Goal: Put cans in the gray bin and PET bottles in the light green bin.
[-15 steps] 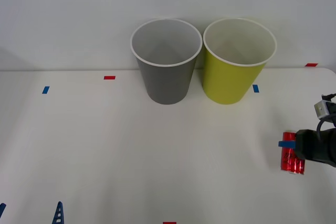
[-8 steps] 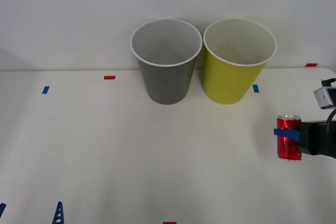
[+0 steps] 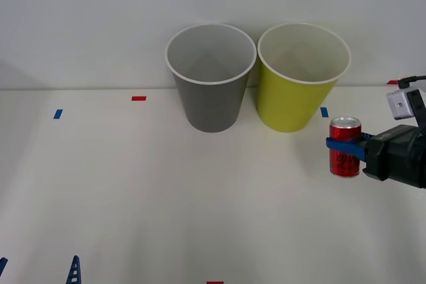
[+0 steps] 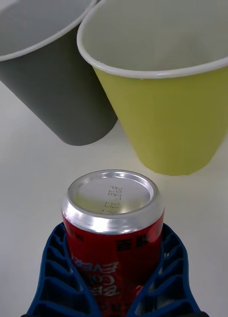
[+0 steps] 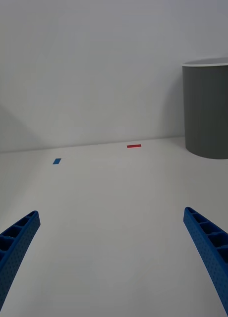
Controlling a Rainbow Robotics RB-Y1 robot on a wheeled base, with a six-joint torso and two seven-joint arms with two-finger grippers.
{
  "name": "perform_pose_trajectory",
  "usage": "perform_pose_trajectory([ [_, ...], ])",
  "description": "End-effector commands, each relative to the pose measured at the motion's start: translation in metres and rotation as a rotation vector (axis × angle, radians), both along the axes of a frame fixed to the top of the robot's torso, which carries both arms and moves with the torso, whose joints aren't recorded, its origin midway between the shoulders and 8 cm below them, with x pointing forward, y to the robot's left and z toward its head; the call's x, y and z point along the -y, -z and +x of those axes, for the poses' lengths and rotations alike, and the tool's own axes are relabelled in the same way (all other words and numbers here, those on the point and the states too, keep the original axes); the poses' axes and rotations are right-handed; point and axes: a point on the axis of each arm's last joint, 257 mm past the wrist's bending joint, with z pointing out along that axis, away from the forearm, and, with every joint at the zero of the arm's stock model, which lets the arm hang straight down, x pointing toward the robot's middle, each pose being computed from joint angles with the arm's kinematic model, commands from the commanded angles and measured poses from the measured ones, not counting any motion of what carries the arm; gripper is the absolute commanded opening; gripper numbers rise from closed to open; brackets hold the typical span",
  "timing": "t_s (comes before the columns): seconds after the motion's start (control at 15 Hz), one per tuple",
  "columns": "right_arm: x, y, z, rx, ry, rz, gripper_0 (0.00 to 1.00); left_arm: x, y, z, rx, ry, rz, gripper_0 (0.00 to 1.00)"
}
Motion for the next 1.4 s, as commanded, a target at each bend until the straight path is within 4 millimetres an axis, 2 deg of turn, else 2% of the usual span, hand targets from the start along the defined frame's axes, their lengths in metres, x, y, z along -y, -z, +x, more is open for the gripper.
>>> perform_pose_trajectory([
  [0.07, -0.024, -0.044, 0.014, 0.083, -0.039, 0.088, 0.0, 0.0, 0.0, 0.0, 0.0, 0.0, 0.0, 1.0],
  [0.27, -0.055, -0.094, 0.027, 0.176, -0.085, 0.18, 0.0, 0.0, 0.0, 0.0, 0.0, 0.0, 0.0, 1.0],
  [0.6, -0.097, -0.161, 0.036, 0.319, -0.159, 0.254, 0.0, 0.0, 0.0, 0.0, 0.0, 0.0, 0.0, 1.0],
  [0.93, -0.136, -0.19, 0.05, 0.409, -0.173, 0.213, 0.0, 0.0, 0.0, 0.0, 0.0, 0.0, 0.0, 1.0],
  [1.27, -0.157, -0.22, 0.068, 0.448, -0.096, 0.195, 0.0, 0.0, 0.0, 0.0, 0.0, 0.0, 0.0, 1.0],
  [1.4, -0.16, -0.223, 0.077, 0.475, -0.058, 0.133, 0.0, 0.0, 0.0, 0.0, 0.0, 0.0, 0.0, 1.0],
])
